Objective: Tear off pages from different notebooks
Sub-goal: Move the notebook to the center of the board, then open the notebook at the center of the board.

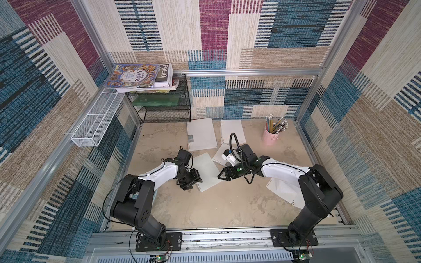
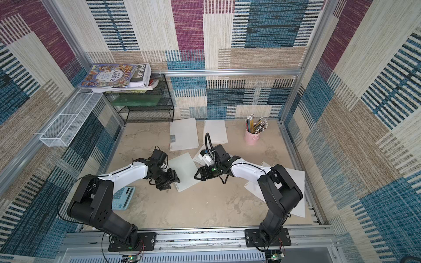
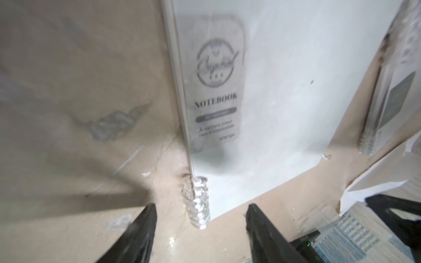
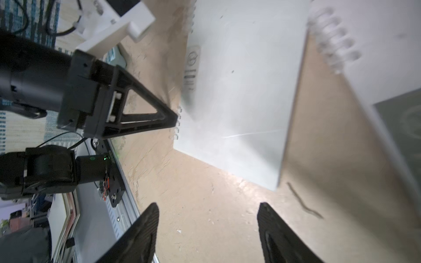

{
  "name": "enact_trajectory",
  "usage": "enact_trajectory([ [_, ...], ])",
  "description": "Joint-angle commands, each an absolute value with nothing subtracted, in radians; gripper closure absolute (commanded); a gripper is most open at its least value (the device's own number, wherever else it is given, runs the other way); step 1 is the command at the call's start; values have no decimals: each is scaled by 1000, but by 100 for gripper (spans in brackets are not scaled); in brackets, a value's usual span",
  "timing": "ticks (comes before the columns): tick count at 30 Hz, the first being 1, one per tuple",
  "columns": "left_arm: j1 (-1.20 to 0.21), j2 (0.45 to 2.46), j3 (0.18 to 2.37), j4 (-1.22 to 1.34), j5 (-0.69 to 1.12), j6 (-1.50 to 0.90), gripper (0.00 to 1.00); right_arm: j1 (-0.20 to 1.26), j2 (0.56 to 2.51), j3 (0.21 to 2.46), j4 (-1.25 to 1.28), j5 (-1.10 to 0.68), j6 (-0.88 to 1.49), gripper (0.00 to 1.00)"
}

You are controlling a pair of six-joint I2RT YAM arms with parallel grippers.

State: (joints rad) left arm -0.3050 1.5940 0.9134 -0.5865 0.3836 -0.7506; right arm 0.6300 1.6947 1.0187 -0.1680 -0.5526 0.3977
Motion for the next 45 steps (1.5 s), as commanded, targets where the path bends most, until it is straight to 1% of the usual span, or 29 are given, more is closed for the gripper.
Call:
enact_trajectory([
  [1, -269, 1609, 969, -631, 319, -730, 28, 615, 1752, 1098, -195, -496, 360, 30],
  [5, -248, 1679, 1055, -611, 308, -723, 28, 617, 1886, 1235, -242, -462, 337, 32],
  [7, -242, 1711, 1084, -588, 304, -723, 32, 619, 1921, 1265, -231, -440, 338, 31],
  [11, -222, 1778, 1141, -580, 294, -727, 33, 654, 2025, 1386, -338, -354, 297, 30],
  [16, -198, 1827, 1177, -582, 270, -728, 32, 683, 2082, 1420, -375, -302, 313, 29],
  [19, -195, 1857, 1188, -576, 283, -721, 32, 693, 2089, 1417, -369, -309, 323, 29],
  [23, -196, 1873, 1181, -546, 332, -728, 34, 718, 2078, 1411, -339, -380, 329, 29],
  [27, -199, 1858, 1154, -508, 374, -743, 37, 729, 2067, 1399, -282, -520, 362, 29],
  [29, -199, 1847, 1144, -506, 383, -743, 38, 725, 2053, 1383, -256, -545, 385, 29],
  [32, -199, 1820, 1123, -502, 380, -746, 38, 712, 2025, 1356, -215, -593, 409, 30],
  [36, -199, 1811, 1095, -478, 424, -751, 38, 698, 1987, 1310, -124, -694, 462, 30],
  [42, -199, 1778, 1051, -441, 448, -765, 38, 688, 1943, 1295, -84, -743, 484, 30],
  [45, -198, 1762, 1046, -425, 467, -769, 35, 686, 1921, 1281, -34, -792, 503, 29],
])
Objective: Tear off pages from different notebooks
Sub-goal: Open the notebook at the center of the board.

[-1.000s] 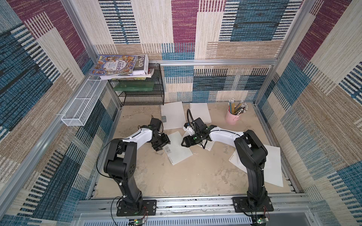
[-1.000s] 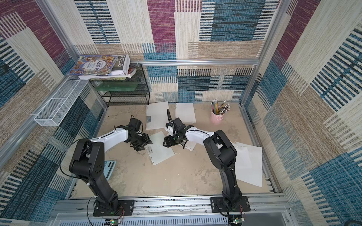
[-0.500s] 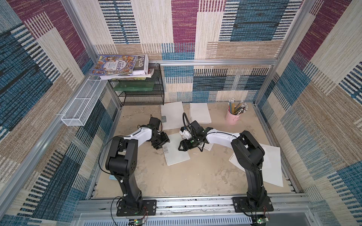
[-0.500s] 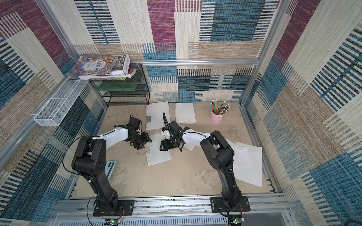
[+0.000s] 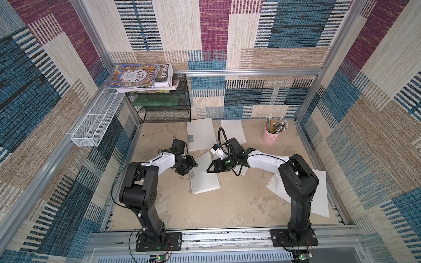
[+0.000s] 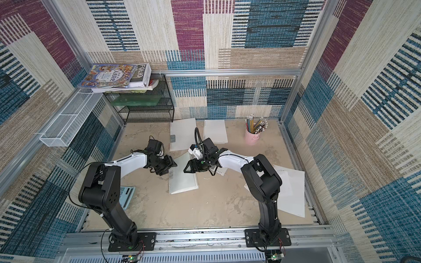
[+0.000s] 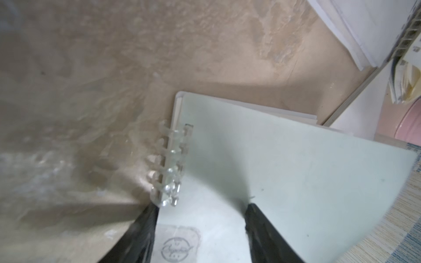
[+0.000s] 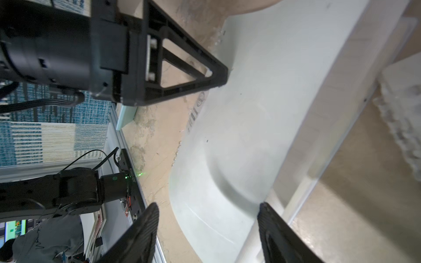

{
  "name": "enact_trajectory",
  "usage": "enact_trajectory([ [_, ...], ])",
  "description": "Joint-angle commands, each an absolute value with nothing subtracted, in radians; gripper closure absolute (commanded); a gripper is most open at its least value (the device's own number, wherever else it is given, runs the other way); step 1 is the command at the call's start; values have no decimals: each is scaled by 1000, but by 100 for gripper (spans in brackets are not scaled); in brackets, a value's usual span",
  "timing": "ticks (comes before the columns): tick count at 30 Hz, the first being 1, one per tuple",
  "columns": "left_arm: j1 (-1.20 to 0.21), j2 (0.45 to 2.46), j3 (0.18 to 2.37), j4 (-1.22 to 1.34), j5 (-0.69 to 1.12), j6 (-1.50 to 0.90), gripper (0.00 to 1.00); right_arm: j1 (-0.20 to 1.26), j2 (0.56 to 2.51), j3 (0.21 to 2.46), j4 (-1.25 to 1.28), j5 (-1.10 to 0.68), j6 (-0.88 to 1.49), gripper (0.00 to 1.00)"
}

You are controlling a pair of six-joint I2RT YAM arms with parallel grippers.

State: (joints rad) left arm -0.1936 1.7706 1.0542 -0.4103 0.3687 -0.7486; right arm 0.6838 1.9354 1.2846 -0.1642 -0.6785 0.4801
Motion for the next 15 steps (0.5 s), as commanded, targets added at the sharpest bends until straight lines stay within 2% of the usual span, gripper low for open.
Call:
enact_trajectory([
  [1, -197, 1760, 1047, -424, 473, -768, 35, 687, 1915, 1281, -30, -800, 505, 29],
  [8, -175, 1753, 984, -307, 568, -810, 23, 701, 1915, 1296, 15, -859, 509, 29],
  [15, -95, 1644, 803, -78, 670, -926, 1, 768, 1993, 1457, -98, -860, 415, 29],
])
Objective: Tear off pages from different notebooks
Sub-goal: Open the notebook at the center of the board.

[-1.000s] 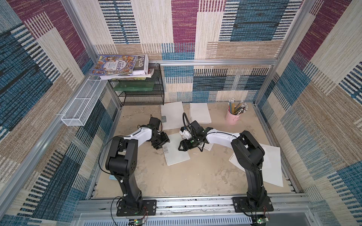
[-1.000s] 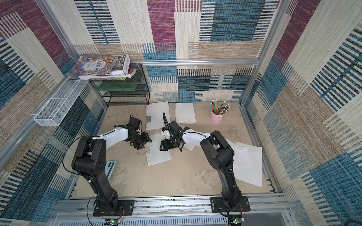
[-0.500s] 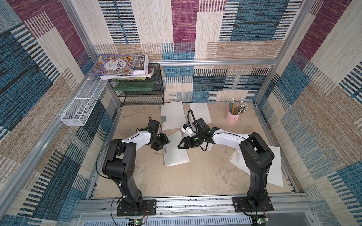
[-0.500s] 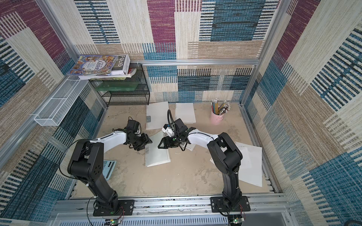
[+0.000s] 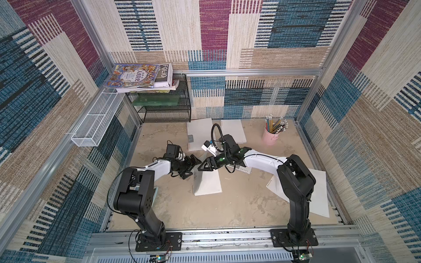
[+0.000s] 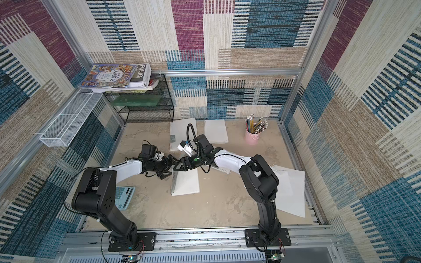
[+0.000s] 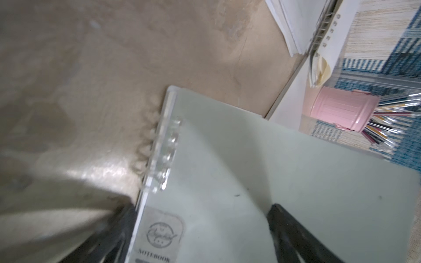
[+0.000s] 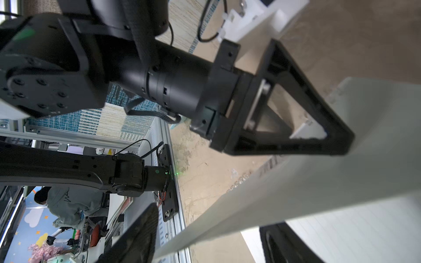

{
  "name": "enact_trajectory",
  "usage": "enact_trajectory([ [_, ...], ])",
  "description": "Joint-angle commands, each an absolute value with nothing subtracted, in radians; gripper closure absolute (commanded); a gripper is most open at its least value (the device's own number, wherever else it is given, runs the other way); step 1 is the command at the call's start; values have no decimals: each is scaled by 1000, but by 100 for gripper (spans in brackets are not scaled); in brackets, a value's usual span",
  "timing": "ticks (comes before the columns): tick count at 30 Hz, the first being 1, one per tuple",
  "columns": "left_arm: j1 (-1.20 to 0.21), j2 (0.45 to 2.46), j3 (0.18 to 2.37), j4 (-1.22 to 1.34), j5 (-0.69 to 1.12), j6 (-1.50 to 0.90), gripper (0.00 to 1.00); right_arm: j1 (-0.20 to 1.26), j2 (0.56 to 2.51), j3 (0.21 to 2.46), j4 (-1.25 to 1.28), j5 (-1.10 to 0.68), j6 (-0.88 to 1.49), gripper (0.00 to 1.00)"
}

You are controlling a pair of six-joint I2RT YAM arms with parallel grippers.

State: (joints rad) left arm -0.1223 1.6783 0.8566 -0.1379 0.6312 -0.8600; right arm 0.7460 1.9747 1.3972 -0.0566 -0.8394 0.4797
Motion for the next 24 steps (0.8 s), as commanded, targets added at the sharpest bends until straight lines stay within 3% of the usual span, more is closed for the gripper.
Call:
enact_trajectory([
  [1, -84, 1621, 781, -55, 673, -940, 1, 778, 2001, 1478, -114, -855, 399, 29],
  [16, 7, 1417, 625, 225, 682, -1150, 1, 811, 2145, 1685, -157, -860, 336, 29],
  [24, 29, 1410, 694, 169, 720, -1069, 1, 785, 2171, 1677, -79, -878, 346, 33],
])
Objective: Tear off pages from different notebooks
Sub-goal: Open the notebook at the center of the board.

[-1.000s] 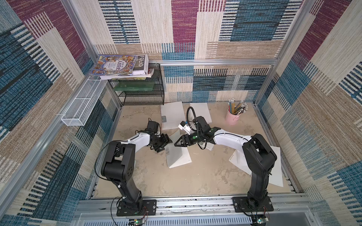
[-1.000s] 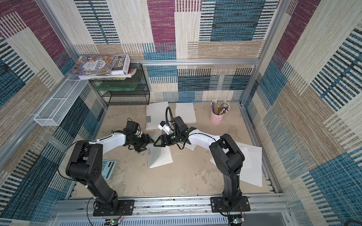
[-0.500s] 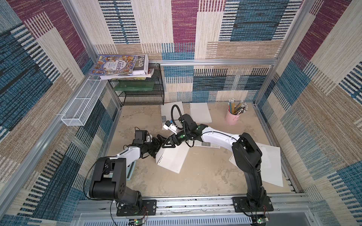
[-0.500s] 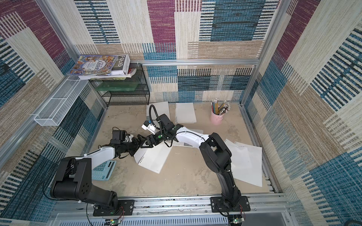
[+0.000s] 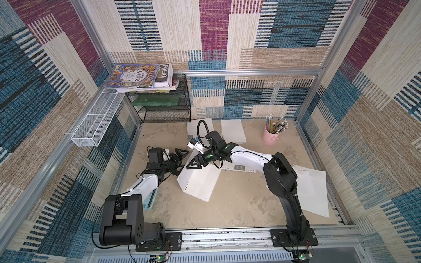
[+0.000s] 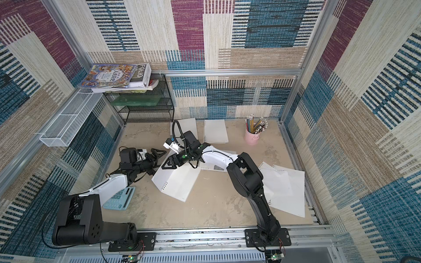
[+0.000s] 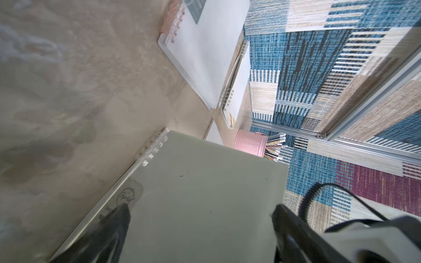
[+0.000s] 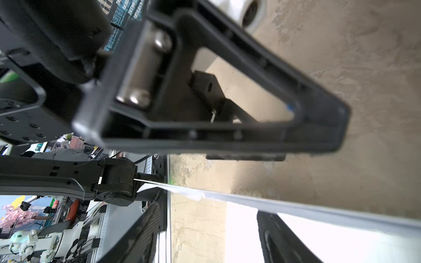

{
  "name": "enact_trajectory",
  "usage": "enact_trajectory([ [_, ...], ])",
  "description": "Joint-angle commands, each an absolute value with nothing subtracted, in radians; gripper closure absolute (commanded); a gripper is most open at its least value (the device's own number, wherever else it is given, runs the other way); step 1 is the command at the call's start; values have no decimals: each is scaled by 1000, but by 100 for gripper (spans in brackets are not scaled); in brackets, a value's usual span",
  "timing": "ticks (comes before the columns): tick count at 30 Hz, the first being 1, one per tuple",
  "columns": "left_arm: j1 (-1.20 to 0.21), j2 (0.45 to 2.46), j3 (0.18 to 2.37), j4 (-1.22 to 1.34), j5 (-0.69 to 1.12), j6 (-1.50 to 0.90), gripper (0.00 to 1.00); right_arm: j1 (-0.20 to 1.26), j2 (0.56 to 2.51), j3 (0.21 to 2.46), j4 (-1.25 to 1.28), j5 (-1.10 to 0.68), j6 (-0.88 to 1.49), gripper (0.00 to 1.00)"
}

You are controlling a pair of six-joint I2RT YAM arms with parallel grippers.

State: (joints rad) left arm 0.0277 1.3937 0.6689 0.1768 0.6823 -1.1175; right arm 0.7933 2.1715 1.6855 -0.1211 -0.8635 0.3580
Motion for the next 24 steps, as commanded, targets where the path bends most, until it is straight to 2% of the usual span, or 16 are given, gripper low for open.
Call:
enact_trajectory([
  [1, 29, 1420, 702, 158, 733, -1055, 0, 781, 2167, 1666, -68, -873, 352, 36],
  [3, 29, 1441, 720, 136, 756, -1013, 1, 765, 2151, 1620, -17, -872, 379, 44],
  [7, 29, 1462, 766, 55, 795, -916, 0, 744, 2142, 1563, 42, -851, 424, 45],
  [13, 36, 1462, 795, -11, 823, -847, 1, 780, 2290, 1768, -31, -850, 402, 47],
  [15, 44, 1460, 789, -3, 826, -844, 0, 792, 2330, 1841, -86, -847, 374, 45],
  [17, 51, 1472, 793, -5, 838, -836, 1, 801, 2347, 1884, -129, -834, 343, 35],
  [19, 58, 1491, 792, -4, 844, -834, 1, 797, 2339, 1882, -148, -830, 326, 34],
  [21, 64, 1509, 786, 6, 846, -840, 7, 785, 2296, 1824, -141, -831, 323, 34],
  [24, 74, 1521, 765, 40, 852, -858, 28, 764, 2179, 1677, -176, -788, 297, 33],
])
